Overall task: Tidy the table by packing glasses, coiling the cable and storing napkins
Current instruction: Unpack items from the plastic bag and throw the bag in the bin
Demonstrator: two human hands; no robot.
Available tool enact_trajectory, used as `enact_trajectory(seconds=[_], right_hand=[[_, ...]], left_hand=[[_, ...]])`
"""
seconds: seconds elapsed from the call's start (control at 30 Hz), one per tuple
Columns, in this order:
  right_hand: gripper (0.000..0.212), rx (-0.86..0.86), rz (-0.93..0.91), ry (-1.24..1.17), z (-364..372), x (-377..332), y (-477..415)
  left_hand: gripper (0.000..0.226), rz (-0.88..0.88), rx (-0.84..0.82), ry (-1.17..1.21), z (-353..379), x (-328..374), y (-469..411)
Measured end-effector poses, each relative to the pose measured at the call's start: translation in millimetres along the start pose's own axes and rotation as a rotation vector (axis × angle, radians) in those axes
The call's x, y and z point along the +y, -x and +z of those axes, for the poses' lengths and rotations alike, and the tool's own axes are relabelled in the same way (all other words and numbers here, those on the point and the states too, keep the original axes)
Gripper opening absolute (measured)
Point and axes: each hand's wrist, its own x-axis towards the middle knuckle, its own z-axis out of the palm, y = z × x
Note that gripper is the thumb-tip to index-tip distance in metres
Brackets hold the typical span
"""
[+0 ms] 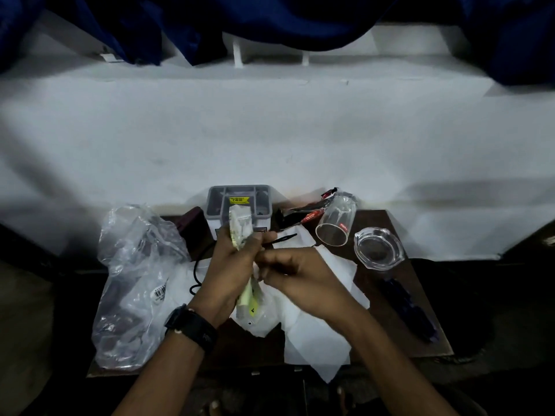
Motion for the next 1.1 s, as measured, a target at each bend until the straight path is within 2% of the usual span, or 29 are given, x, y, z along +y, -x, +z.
enact_trajectory(seconds=[0.07, 0.1, 0.17, 0.2, 0.27, 0.33, 0.5, 0.57, 0.63, 0.7, 0.8, 0.87, 0.97, 1.03, 1.1], right_hand=[[0.036, 0.041, 0.079, -0.127, -15.5, -2.1, -9.6], [0.033, 0.157, 0.069, -0.013, -25.6, -1.1, -19.4], [0.031, 0.329, -0.039, 0.463, -48.4, 3.5, -42.7], [0.039, 0.315, -0.090, 0.718, -57.5, 5.7, -54.8], [0.059, 0.178, -0.096, 1.177, -70.4, 11.3, -78.0], [0.063, 0.078, -0.074, 1.467, -75.3, 20.5, -96.9], [0.035, 0.053, -0.080, 1.627, -72.8, 26.5, -112.7], [0.029, 0.132, -0.123, 1.595, -75.7, 20.2, -109.4], [0.029, 0.261, -0.202, 1.444, -78.3, 7.8, -102.7], [0.030, 0.385, -0.288, 1.194, -78.1, -9.7, -89.6], [0.031, 0.482, -0.345, 0.752, -67.9, -36.3, -57.0], [0.030, 0.505, -0.277, 0.457, -57.3, -44.8, -35.2], [0.043, 0.398, -0.054, 0.026, -39.1, -40.9, -12.8], [0.042, 0.378, -0.017, 0.034, -27.5, -32.2, -4.4], [0.041, 0.403, -0.078, 0.175, -20.2, -24.2, 0.9]], left_hand=[[0.030, -0.016, 0.015, 0.016, -4.4, -3.1, -4.5], [0.031, -0.014, 0.013, 0.010, -6.6, -4.6, -6.2], [0.031, 0.000, -0.006, -0.002, -9.4, -8.3, -7.9], [0.029, 0.000, -0.012, 0.002, -10.6, -10.6, -8.5], [0.022, 0.001, -0.010, -0.007, -12.6, -14.1, -11.0], [0.024, 0.014, -0.003, -0.031, -14.4, -14.4, -14.3], [0.031, 0.023, 0.017, -0.047, -15.0, -8.7, -15.2], [0.033, 0.016, 0.028, -0.058, -15.8, -8.4, -15.4], [0.033, 0.020, 0.043, -0.093, -15.9, -7.2, -14.4], [0.033, 0.042, 0.056, -0.105, -13.8, -4.8, -12.6], [0.042, 0.050, 0.076, -0.078, -9.4, 0.8, -8.0], [0.051, 0.062, 0.078, -0.064, -6.3, 5.9, -4.8], [0.054, 0.066, 0.051, -0.009, -0.5, 18.1, 5.8], [0.060, 0.065, 0.046, 0.017, 3.7, 24.1, 13.4], [0.079, 0.091, 0.057, 0.018, 7.6, 26.5, 18.6]])
